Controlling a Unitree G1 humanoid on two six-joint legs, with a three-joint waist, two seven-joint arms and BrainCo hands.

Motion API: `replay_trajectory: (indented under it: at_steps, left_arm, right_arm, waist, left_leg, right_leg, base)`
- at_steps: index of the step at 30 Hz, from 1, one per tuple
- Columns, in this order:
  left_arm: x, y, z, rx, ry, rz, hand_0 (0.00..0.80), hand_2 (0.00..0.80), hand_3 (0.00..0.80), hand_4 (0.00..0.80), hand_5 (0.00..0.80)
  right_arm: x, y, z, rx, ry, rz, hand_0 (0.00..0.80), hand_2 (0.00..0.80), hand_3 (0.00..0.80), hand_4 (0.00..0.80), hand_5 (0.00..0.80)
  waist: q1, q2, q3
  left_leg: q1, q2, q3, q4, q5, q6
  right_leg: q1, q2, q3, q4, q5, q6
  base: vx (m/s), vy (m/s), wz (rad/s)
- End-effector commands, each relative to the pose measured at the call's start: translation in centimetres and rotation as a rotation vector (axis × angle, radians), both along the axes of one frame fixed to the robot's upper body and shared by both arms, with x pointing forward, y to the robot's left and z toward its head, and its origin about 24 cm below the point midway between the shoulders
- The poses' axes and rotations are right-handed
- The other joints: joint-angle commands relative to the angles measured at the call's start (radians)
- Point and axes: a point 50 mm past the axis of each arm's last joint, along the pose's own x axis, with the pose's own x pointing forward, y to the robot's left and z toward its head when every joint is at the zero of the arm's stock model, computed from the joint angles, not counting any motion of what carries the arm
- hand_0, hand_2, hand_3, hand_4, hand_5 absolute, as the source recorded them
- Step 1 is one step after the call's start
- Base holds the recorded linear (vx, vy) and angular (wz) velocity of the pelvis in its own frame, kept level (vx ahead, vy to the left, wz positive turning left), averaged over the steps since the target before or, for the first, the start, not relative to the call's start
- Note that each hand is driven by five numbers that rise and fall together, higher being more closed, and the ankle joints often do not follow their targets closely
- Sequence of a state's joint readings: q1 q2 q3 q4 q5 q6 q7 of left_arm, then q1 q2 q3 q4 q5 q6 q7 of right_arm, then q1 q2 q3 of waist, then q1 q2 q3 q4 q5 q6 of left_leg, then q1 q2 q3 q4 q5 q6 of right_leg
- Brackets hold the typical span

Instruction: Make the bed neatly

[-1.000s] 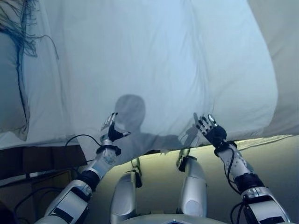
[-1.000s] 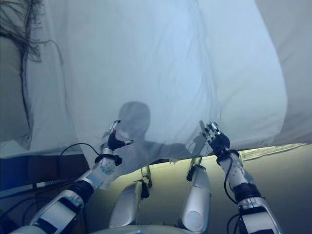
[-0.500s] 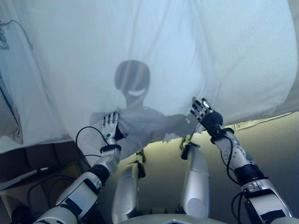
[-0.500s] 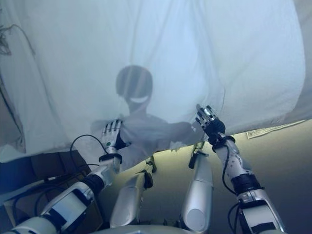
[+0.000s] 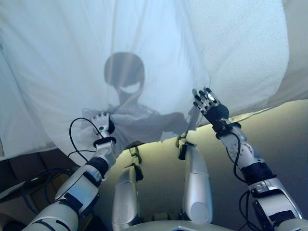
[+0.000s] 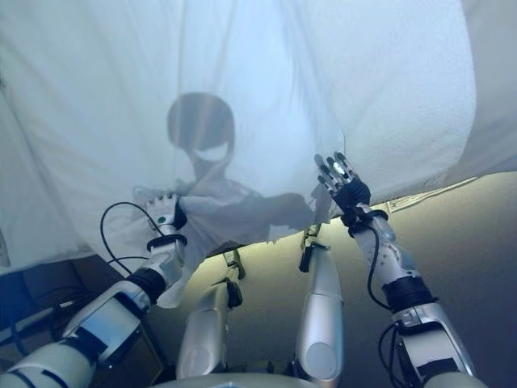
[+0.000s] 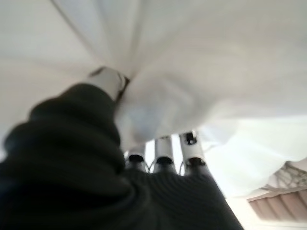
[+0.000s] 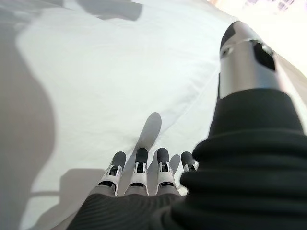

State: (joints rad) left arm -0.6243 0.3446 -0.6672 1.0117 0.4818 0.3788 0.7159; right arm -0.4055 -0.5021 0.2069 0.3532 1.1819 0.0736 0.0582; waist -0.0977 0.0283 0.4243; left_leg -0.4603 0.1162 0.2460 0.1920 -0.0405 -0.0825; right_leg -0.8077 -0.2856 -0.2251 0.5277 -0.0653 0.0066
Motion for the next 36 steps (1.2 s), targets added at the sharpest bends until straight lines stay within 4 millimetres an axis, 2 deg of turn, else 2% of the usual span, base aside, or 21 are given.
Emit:
replay_trajectory:
  at_steps: [1, 7, 10, 16, 23, 28, 29, 33, 34, 35, 36]
  left_arm:
    - [-2.8, 1.7, -3.5, -0.097, 0.137, 0.113, 0.8, 0.8, 0.8, 0.8, 0.8]
    - [-5.2, 2.1, -6.1, -0.164, 0.244, 0.134, 0.8, 0.8, 0.8, 0.8, 0.8]
    - [-7.8, 2.8, -8.3, -0.199, 0.346, 0.156, 0.8, 0.8, 0.8, 0.8, 0.8]
    - [-12.8, 4.8, -11.1, -0.203, 0.485, 0.193, 0.8, 0.8, 0.8, 0.8, 0.8]
    - [-17.1, 5.8, -12.7, -0.195, 0.602, 0.172, 0.8, 0.8, 0.8, 0.8, 0.8]
    - [-20.1, 5.9, -13.9, -0.241, 0.711, 0.217, 0.8, 0.8, 0.8, 0.8, 0.8]
    - [-20.5, 5.7, -14.2, -0.248, 0.724, 0.212, 0.8, 0.8, 0.8, 0.8, 0.8]
    - [-21.0, 4.7, -14.5, -0.252, 0.722, 0.177, 0.8, 0.8, 0.8, 0.8, 0.8]
    - [-20.8, 4.7, -14.3, -0.245, 0.694, 0.172, 0.254, 0.254, 0.254, 0.254, 0.254]
    - [-20.5, 4.7, -14.2, -0.238, 0.675, 0.17, 0.0, 0.0, 0.0, 0.0, 0.0]
    - [-20.2, 4.8, -14.1, -0.24, 0.671, 0.161, 0.0, 0.0, 0.0, 0.0, 0.0]
  right_arm:
    - [-0.5, 0.1, 1.1, 0.065, -0.075, 0.027, 0.0, 0.0, 0.0, 0.0, 0.0]
    - [-1.6, -0.9, -0.6, 0.066, -0.024, 0.008, 0.0, 0.0, 0.0, 0.0, 0.0]
    - [-2.6, -1.9, -2.0, 0.054, 0.023, -0.004, 0.0, 0.0, 0.0, 0.0, 0.0]
    - [-4.8, -3.4, -4.4, 0.032, 0.095, -0.026, 0.0, 0.0, 0.0, 0.0, 0.0]
    - [-6.9, -4.1, -6.4, 0.028, 0.171, -0.044, 0.0, 0.0, 0.0, 0.0, 0.0]
    - [-7.9, -4.2, -7.4, 0.03, 0.227, -0.066, 0.0, 0.0, 0.0, 0.0, 0.0]
    - [-8.1, -4.2, -7.5, 0.028, 0.236, -0.067, 0.0, 0.0, 0.0, 0.0, 0.0]
    - [-8.5, -3.9, -8.0, 0.039, 0.258, -0.065, 0.0, 0.0, 0.0, 0.0, 0.0]
    - [-8.5, -3.8, -8.1, 0.046, 0.257, -0.071, 0.0, 0.0, 0.0, 0.0, 0.0]
    - [-8.5, -3.8, -8.2, 0.054, 0.256, -0.078, 0.0, 0.0, 0.0, 0.0, 0.0]
    - [-8.5, -3.7, -8.2, 0.063, 0.253, -0.085, 0.0, 0.0, 0.0, 0.0, 0.0]
  waist:
    - [0.022, -0.031, -0.037]
    - [0.025, -0.004, -0.104]
    - [0.029, 0.014, -0.155]
    - [0.047, 0.031, -0.217]
    - [0.071, 0.046, -0.26]
    - [0.088, 0.056, -0.274]
    - [0.087, 0.054, -0.274]
    - [0.099, 0.047, -0.286]
    - [0.102, 0.042, -0.286]
    - [0.106, 0.038, -0.285]
    - [0.109, 0.033, -0.282]
  left_leg:
    - [-0.061, 0.107, -0.033, 0.041, 0.058, -0.053]
    - [0.051, 0.097, -0.002, 0.028, 0.04, -0.053]
    - [0.15, 0.081, 0.021, 0.009, 0.021, -0.052]
    - [0.297, 0.05, 0.036, -0.028, -0.002, -0.04]
    - [0.401, 0.03, 0.035, -0.077, -0.002, -0.031]
    - [0.43, 0.025, 0.012, -0.069, -0.004, -0.031]
    - [0.427, 0.022, 0.02, -0.068, 0.012, -0.024]
    - [0.452, 0.035, 0.024, -0.083, 0.015, -0.03]
    - [0.451, 0.04, 0.023, -0.086, 0.017, -0.033]
    - [0.452, 0.045, 0.022, -0.09, 0.019, -0.035]
    - [0.45, 0.051, 0.021, -0.089, 0.019, -0.036]
  right_leg:
    - [0.063, -0.129, 0.008, -0.211, 0.245, 0.234]
    - [0.142, -0.172, -0.003, -0.216, 0.235, 0.238]
    - [0.218, -0.193, -0.012, -0.236, 0.23, 0.241]
    - [0.369, -0.212, -0.038, -0.283, 0.222, 0.246]
    - [0.51, -0.214, -0.086, -0.333, 0.216, 0.25]
    - [0.563, -0.231, -0.1, -0.321, 0.199, 0.248]
    - [0.566, -0.236, -0.111, -0.325, 0.213, 0.24]
    - [0.61, -0.225, -0.128, -0.35, 0.208, 0.246]
    - [0.613, -0.223, -0.132, -0.356, 0.21, 0.248]
    - [0.617, -0.221, -0.137, -0.361, 0.211, 0.249]
    - [0.618, -0.221, -0.14, -0.362, 0.212, 0.249]
  base:
    - [0.051, 0.007, 0.01]
    - [0.108, 0.04, -0.04]
    - [0.211, 0.061, -0.04]
    - [0.188, 0.01, 0.04]
    - [0.137, -0.017, 0.01]
    - [0.113, 0.009, 0.09]
    - [0.067, 0.031, 0.08]
    - [0.047, -0.04, 0.05]
    - [-0.011, -0.116, -0.02]
    - [-0.034, -0.133, -0.03]
    - [-0.045, -0.133, 0.06]
